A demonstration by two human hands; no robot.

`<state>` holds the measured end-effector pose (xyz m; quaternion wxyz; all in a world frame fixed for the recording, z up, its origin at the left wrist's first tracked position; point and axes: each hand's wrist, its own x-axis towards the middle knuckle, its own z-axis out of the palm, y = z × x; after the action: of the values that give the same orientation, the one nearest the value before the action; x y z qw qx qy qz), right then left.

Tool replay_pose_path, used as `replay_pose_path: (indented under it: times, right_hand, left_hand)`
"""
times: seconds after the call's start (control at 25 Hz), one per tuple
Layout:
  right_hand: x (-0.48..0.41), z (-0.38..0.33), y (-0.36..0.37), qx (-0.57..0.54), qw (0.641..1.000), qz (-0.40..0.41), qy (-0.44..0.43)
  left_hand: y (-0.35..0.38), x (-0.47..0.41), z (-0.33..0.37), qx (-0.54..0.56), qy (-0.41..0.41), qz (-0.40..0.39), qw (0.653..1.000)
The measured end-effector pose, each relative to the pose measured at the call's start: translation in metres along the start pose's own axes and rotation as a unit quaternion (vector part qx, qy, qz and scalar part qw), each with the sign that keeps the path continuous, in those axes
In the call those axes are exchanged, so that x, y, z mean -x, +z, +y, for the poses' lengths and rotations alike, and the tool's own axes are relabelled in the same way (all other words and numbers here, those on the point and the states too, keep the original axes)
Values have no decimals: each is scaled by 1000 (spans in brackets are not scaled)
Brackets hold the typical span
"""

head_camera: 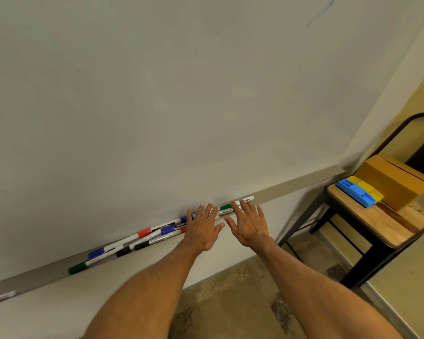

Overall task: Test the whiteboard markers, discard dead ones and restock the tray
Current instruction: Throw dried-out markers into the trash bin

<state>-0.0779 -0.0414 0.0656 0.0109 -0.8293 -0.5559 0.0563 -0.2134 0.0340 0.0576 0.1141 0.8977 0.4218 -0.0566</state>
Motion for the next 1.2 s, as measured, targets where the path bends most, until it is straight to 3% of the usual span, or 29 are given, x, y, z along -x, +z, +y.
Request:
replay_pose_path:
  times: [0.44, 0.88, 1.2]
  right_hand:
    - [-55, 49, 15, -11, 999, -42, -31]
    - [-99, 92, 42, 9, 976, -59, -211]
    - [-123, 135, 58, -40, 973, 41, -224]
  left_hand:
    - [12, -53, 32, 39, -29, 0, 999]
    - [64, -80, 66, -3, -108, -1, 994]
    - [84, -86, 76, -33, -132, 49, 990]
